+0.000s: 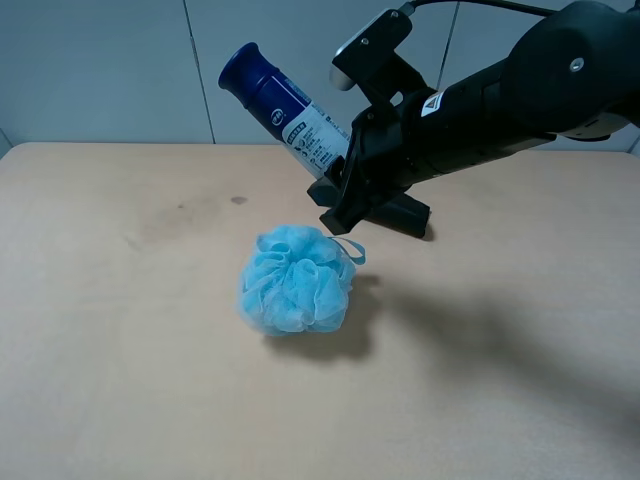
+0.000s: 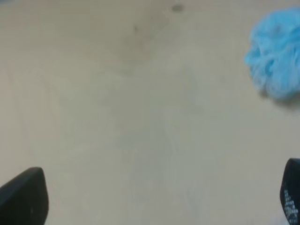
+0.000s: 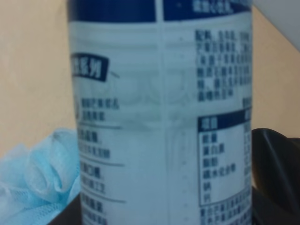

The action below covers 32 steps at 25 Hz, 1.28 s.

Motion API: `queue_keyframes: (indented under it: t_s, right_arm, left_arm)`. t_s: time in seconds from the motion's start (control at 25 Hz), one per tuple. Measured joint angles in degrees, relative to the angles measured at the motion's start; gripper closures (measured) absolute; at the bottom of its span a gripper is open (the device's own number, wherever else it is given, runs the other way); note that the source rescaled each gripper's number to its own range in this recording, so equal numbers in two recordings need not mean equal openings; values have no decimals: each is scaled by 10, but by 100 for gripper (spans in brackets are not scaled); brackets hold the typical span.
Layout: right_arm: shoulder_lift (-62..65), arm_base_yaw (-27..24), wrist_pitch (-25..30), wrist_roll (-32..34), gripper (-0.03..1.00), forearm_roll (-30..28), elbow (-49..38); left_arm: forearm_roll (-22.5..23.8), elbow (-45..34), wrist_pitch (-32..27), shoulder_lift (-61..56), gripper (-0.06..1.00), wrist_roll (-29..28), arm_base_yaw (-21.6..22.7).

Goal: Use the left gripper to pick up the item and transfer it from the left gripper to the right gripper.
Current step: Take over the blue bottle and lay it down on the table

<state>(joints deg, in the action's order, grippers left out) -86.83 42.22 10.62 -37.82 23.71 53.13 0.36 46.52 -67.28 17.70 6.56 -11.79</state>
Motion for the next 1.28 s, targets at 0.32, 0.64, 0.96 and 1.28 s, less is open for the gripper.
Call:
queue_keyframes:
  t_s: [0.32, 0.64, 0.96, 1.28]
  right_arm:
    - [0, 0, 0, 0, 96, 0, 0]
    - [0, 0, 0, 4, 96, 0, 0]
    - [0, 0, 0, 9, 96, 0, 0]
    - [0, 0, 14, 33, 96, 0, 0]
  left_arm:
    - [0, -147, 9, -161, -4, -35, 0]
    - [2, -180, 58, -180, -2, -71, 0]
    - [5, -181, 63, -180, 0, -77, 0]
    - [5, -181, 67, -180, 0, -77, 0]
